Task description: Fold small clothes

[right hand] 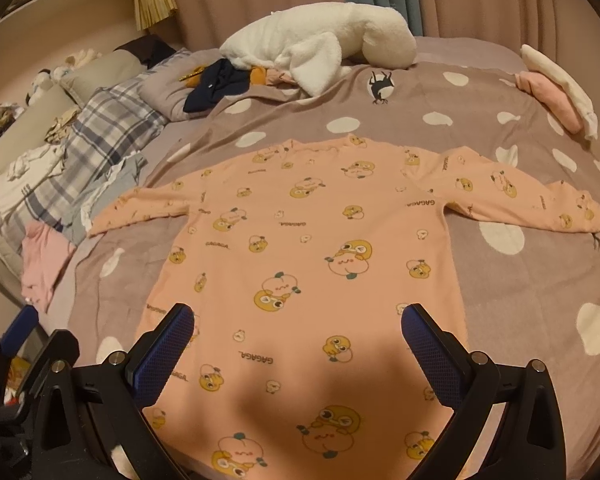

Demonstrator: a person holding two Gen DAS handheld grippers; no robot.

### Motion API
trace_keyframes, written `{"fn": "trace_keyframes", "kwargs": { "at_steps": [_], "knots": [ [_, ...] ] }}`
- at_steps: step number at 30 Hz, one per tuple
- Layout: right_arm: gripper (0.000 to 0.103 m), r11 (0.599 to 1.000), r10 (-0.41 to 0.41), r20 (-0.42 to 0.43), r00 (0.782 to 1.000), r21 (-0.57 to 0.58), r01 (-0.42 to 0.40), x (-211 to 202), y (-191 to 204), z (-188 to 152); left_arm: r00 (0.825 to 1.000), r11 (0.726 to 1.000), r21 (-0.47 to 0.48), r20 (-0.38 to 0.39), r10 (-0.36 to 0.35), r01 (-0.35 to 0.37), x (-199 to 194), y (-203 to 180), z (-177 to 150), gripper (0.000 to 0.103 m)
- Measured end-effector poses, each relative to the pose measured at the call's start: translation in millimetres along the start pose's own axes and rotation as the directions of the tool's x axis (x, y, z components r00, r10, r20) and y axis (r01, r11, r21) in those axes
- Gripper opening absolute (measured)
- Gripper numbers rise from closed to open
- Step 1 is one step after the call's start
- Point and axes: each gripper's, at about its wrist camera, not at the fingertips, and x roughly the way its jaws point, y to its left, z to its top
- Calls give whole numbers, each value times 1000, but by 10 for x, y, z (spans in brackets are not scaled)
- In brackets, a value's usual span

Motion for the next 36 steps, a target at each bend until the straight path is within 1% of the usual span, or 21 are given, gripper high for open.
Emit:
{"fn": "trace_keyframes", "kwargs": {
  "at_steps": [11,16,22,27,29,32,33,34,36],
  "knots": [
    [103,1000,-2,-4,1000,-14,2,5,38,1,1000,1000,-12,-24,-15,14,6,6,0,103],
    [103,1000,-3,-4,1000,-14,3,3,37,0,999,1000,4,-37,-9,9,25,-18,3,103],
    [103,1000,-2,-2,1000,-12,2,0,39,-1,999,1000,6,-38,-24,24,18,-36,-6,103],
    [103,1000,11,15,1000,-21,-10,-55,-45,21,999,1000,8,-40,-21,21,29,-39,-9,103],
    [103,999,38,45,998,6,-38,-134,-225,50,999,1000,-1,-47,-23,23,52,-28,-4,103],
    [103,989,53,79,995,133,-63,-246,-745,96,998,999,-21,-52,-32,31,119,-13,11,103],
    [103,975,65,97,993,207,-84,-283,-1062,105,998,999,-26,-55,-37,36,150,-16,20,103],
    [103,962,71,106,992,254,-96,-306,-1264,109,997,999,-30,-59,-42,40,194,-22,31,103],
    [103,902,67,125,990,417,-114,-334,-1958,104,997,999,-23,-63,-40,39,275,-65,45,103]
  ]
}}
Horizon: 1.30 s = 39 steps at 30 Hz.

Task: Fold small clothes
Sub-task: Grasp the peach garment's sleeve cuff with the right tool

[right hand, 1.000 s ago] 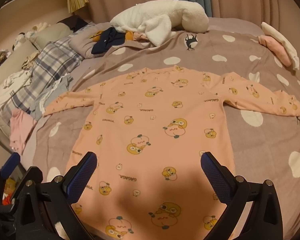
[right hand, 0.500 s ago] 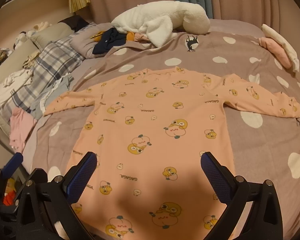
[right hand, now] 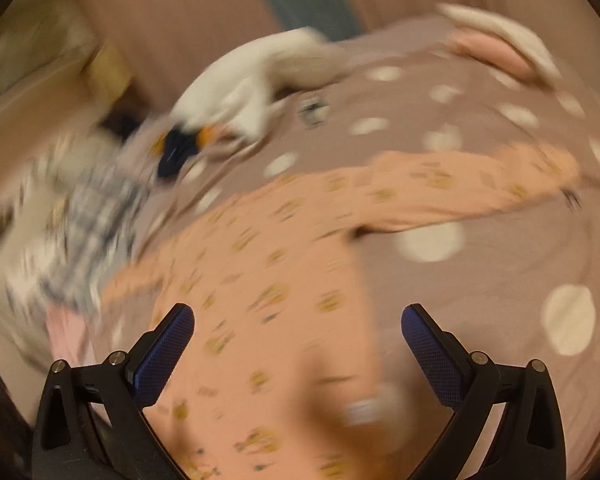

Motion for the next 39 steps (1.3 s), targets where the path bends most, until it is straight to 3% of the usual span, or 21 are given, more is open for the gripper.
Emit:
{"fn": "trace_keyframes", "kwargs": {
  "at_steps": [2,4,9,11,14,17,19,24,25,27,31,32,33,34,36,39],
  "knots": [
    [103,987,15,-2,1000,159,-15,-22,-579,232,1000,999,37,1,12,-12,77,-82,1,103],
    [103,949,30,9,1000,314,-31,-29,-1123,405,1000,997,73,-4,27,-27,159,-171,14,103],
    [102,853,11,14,1000,521,-17,54,-2046,590,999,999,46,-40,-19,21,379,-282,12,103],
    [98,831,21,4,1000,556,-20,133,-2187,570,998,999,33,-59,-37,39,452,-326,10,103],
    [93,819,48,64,997,569,-76,185,-2267,674,997,998,52,-74,-24,27,526,-415,0,103],
    [79,822,3,133,991,563,-78,204,-2332,901,998,998,66,-65,-14,19,565,-476,-5,103],
    [70,804,-21,153,988,591,-74,250,-2467,1029,997,997,66,-69,-29,33,594,-499,-9,103],
    [44,710,-15,224,975,689,-147,288,-2892,1035,995,995,98,-97,-4,13,727,-548,-25,103],
    [41,710,-22,206,978,693,-129,292,-2902,1046,995,995,97,-97,7,2,744,-547,-27,103],
    [41,746,-32,170,985,660,-90,306,-2787,1086,995,996,89,-104,9,0,764,-537,-27,103],
    [41,779,24,119,993,620,-93,367,-2636,1104,994,996,76,-105,-31,39,720,-543,-27,103],
    [41,795,-4,101,995,604,-58,390,-2577,1114,995,996,79,-98,-35,43,695,-552,-28,103],
    [39,804,-58,86,995,594,-5,412,-2547,1126,995,995,85,-93,-35,43,676,-562,-32,103],
    [30,803,-77,88,993,596,10,431,-2553,1141,995,995,90,-91,-33,41,662,-571,-35,103],
    [16,793,-82,117,990,609,-6,408,-2541,1131,996,994,99,-88,-25,34,639,-569,-39,103],
    [11,813,-95,153,984,582,-12,292,-2447,1159,997,996,81,-78,-19,26,611,-510,-26,103]
  ]
}}
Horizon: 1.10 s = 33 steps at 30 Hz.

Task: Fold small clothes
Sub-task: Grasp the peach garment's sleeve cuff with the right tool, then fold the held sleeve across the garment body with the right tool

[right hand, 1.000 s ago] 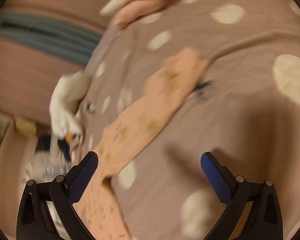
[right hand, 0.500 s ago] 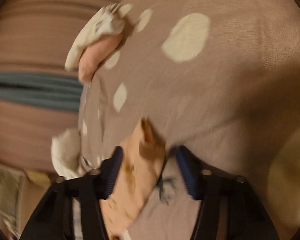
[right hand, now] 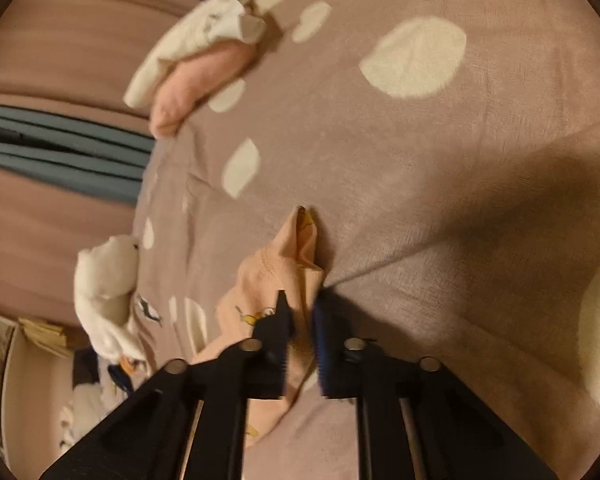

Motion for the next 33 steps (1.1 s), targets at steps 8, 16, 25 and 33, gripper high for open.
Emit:
{"fn": "trace_keyframes", "kwargs": {
  "at_steps": [8,16,25,33],
  "knots": [
    [9,981,126,-14,992,-147,-127,-198,858,-337,1000,999,-41,12,11,-10,-110,183,-10,103],
    [9,865,202,-235,951,-413,-286,300,2465,-1757,1000,998,-67,22,8,-6,-302,599,-32,103],
    [10,776,55,-490,870,-527,-346,1359,3337,-3781,996,988,-150,80,35,-23,-590,1352,-83,103],
    [56,808,-50,-675,736,-461,-368,1862,3388,-4650,993,971,-230,85,80,-59,-681,1818,-149,103]
  ]
}}
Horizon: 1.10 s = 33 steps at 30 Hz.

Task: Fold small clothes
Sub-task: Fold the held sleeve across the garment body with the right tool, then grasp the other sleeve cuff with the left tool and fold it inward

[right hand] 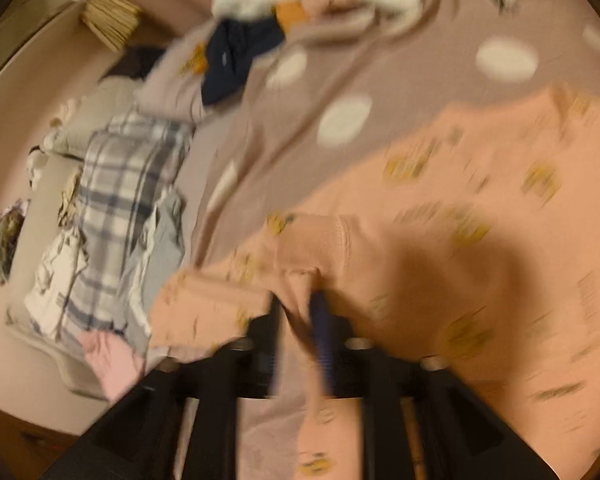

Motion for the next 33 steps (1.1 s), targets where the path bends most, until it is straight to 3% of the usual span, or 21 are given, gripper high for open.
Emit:
{"fn": "trace_keyframes", "kwargs": {
  "at_steps": [1,3,8,10,12,16,19,21,24,25,27,29,33],
  "knots": [
    [65,998,59,-26,998,21,-59,-25,-9,-12,1000,1000,-9,-4,6,-6,9,37,7,103],
    [66,992,123,-37,992,28,-122,-56,18,-43,1000,1000,-22,-10,21,-21,17,77,1,103],
    [67,996,75,35,997,-57,-73,-493,53,-182,999,999,-19,-9,30,-30,-5,103,-21,103],
    [73,995,-12,55,998,-98,18,-728,1,-359,1000,999,-21,7,25,-25,-25,100,-25,103],
    [75,976,-107,127,986,-174,128,-965,-51,-606,999,1000,-20,27,18,-17,-32,75,-37,103],
    [94,953,-110,256,961,-248,175,-1604,-433,-1253,998,1000,10,60,18,-19,-45,-71,-101,103],
    [102,944,-104,332,938,-264,198,-1946,-713,-1641,993,998,59,114,20,-27,-128,-265,-158,103],
    [102,910,-205,400,893,-257,324,-2088,-713,-1680,986,997,81,167,-3,-11,-203,-390,-159,103],
    [102,825,-316,529,788,-257,504,-2195,-529,-1683,982,997,44,176,-65,58,-174,-431,-38,103],
    [102,812,-315,545,777,-269,518,-2229,-524,-1720,982,993,6,148,-114,114,-116,-386,46,103],
    [102,794,-315,541,780,-300,529,-2242,-531,-1761,978,980,-81,116,-174,184,29,-221,210,103],
    [102,781,-328,522,787,-318,537,-2223,-575,-1760,986,977,-150,94,-138,151,182,-49,343,103],
    [102,737,-358,481,800,-381,559,-2139,-678,-1857,996,976,-200,-14,-88,83,609,365,607,103]
  ]
}}
